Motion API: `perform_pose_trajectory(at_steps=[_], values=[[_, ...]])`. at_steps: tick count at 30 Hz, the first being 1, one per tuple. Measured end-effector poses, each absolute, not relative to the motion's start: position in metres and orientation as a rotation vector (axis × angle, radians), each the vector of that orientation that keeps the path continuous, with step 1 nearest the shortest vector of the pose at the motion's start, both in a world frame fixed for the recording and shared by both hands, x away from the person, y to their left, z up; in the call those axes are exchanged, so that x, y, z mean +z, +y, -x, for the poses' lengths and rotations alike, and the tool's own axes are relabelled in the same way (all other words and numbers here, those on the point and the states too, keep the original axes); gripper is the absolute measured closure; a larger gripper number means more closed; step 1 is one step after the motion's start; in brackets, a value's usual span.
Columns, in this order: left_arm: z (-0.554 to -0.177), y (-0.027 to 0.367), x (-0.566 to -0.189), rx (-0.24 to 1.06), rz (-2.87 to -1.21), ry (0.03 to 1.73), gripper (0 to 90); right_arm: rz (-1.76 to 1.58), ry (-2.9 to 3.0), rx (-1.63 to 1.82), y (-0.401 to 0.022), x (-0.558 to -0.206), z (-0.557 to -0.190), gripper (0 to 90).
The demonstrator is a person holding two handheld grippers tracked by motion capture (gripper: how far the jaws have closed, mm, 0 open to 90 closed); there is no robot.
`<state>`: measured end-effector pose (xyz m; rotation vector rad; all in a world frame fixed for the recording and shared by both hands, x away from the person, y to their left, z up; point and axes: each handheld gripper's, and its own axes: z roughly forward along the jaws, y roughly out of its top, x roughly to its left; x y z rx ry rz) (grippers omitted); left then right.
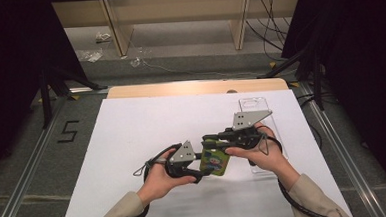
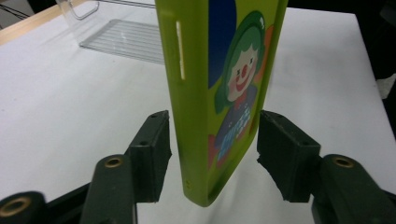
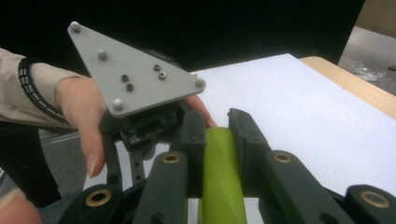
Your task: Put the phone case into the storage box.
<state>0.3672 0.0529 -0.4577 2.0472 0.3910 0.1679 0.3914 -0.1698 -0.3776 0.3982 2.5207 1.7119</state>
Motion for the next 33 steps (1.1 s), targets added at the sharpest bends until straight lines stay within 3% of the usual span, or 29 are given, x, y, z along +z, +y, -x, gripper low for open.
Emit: perform_pose_trajectory(at_steps=[19,33], values=[[-0.3684,0.0609,-0.454,0.118,-2.043,0.44,75.6,-0.369,2.535,1.749,-0.1656,-0.3772,-0.3877,77.6],[-0.3682,0.0614,-0.4527,0.117,-2.053,0.442,76.8,-0.349,2.527,1.774,-0.1661,-0.3786,-0.3887,76.8]])
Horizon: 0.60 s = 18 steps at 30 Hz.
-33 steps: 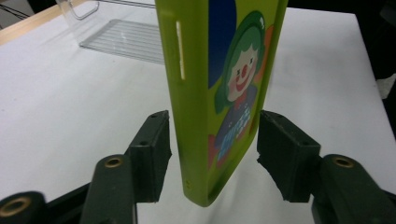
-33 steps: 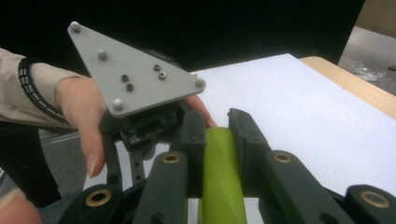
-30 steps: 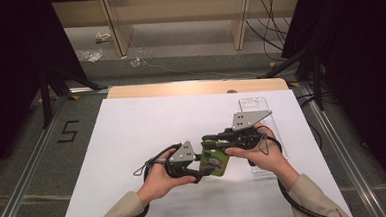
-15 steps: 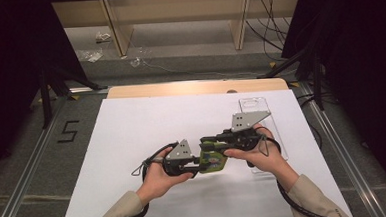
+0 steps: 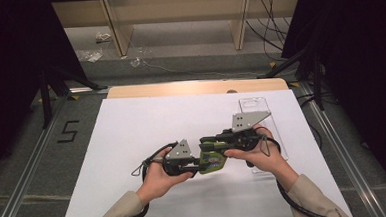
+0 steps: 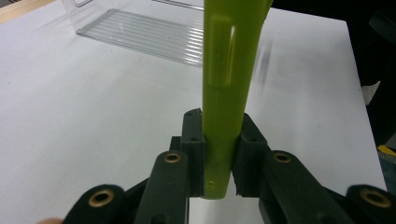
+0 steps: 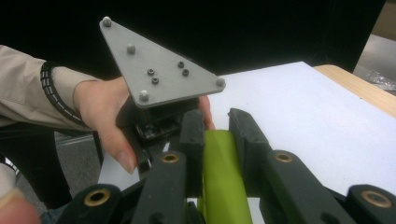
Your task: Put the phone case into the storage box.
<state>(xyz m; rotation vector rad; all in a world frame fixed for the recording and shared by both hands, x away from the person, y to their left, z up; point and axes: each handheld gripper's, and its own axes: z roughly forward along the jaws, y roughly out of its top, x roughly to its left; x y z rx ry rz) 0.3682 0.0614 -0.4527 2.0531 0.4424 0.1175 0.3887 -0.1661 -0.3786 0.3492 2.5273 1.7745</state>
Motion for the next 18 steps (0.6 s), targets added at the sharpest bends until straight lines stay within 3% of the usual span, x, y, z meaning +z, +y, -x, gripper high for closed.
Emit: perform_pose_trajectory(at_steps=[8,15,18], values=[[-0.3672,0.0612,-0.451,0.118,-2.054,0.443,77.0,-0.32,2.497,1.751,-0.1668,-0.3776,-0.3891,68.9],[-0.367,0.0623,-0.4496,0.141,-2.061,0.484,77.0,-0.356,2.428,1.715,-0.1681,-0.3776,-0.3916,40.2],[-0.3676,0.0632,-0.4496,0.148,-2.061,0.505,77.0,-0.376,2.398,1.718,-0.1688,-0.3783,-0.3928,33.1]])
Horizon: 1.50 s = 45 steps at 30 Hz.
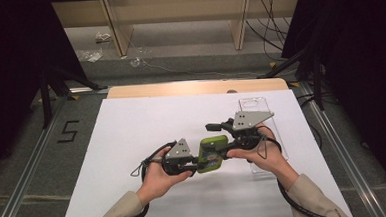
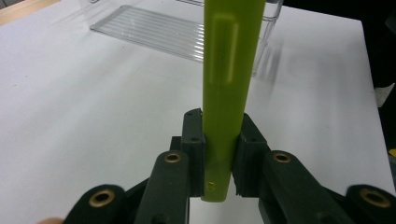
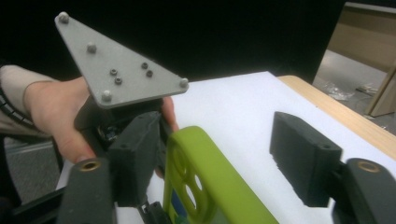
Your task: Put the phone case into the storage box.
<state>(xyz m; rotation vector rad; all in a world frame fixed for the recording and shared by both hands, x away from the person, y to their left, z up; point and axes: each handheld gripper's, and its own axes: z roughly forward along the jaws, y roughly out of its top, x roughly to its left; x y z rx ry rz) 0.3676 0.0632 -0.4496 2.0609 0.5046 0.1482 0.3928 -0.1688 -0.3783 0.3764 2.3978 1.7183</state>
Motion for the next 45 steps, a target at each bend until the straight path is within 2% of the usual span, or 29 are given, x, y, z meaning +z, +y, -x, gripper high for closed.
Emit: perform_pose_trajectory(at_steps=[19,27,45], values=[[-0.371,0.071,-0.447,0.228,-2.015,0.675,77.0,-0.516,2.282,1.79,-0.176,-0.382,-0.399,25.4],[-0.371,0.074,-0.445,0.26,-1.998,0.732,76.9,-0.557,2.252,1.757,-0.177,-0.384,-0.401,17.3],[-0.372,0.078,-0.443,0.314,-1.965,0.821,76.9,-0.617,2.221,1.7,-0.174,-0.395,-0.402,13.1]])
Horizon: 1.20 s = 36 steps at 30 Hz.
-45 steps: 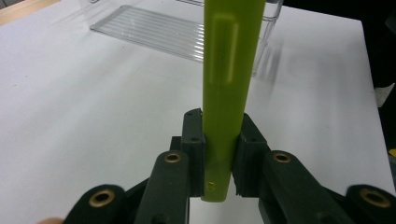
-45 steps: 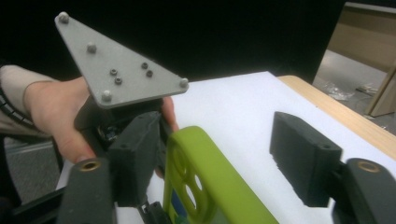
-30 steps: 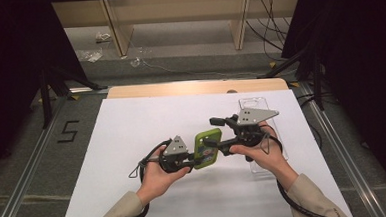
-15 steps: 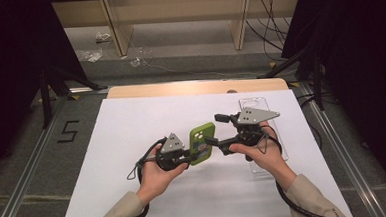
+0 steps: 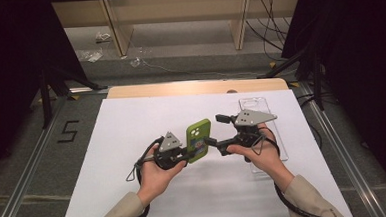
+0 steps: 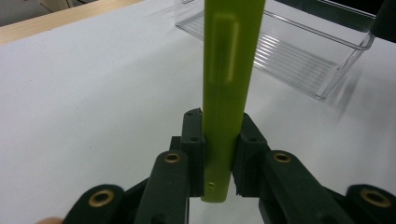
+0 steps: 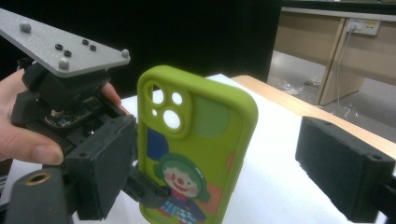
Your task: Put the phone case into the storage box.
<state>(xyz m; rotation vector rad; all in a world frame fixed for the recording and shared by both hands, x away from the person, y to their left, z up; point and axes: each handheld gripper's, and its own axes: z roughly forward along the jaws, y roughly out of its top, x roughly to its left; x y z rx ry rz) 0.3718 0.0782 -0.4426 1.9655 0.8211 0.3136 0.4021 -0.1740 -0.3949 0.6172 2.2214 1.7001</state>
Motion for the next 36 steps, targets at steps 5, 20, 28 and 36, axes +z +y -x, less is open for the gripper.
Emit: perform_pose_trajectory(at_steps=[5,20,28,36], values=[[-0.3718,0.0786,-0.4421,0.321,-1.958,0.831,76.8,-0.616,2.228,1.688,-0.1725,-0.3968,-0.4022,9.0],[-0.3712,0.0769,-0.4415,0.342,-1.942,0.871,76.8,-0.643,2.222,1.689,-0.1701,-0.4005,-0.4022,6.6],[-0.3707,0.0744,-0.4411,0.349,-1.94,0.878,76.8,-0.66,2.209,1.702,-0.1686,-0.4016,-0.4018,6.5],[-0.3703,0.0706,-0.4407,0.35,-1.938,0.876,76.8,-0.673,2.198,1.703,-0.1669,-0.4032,-0.4014,6.4]])
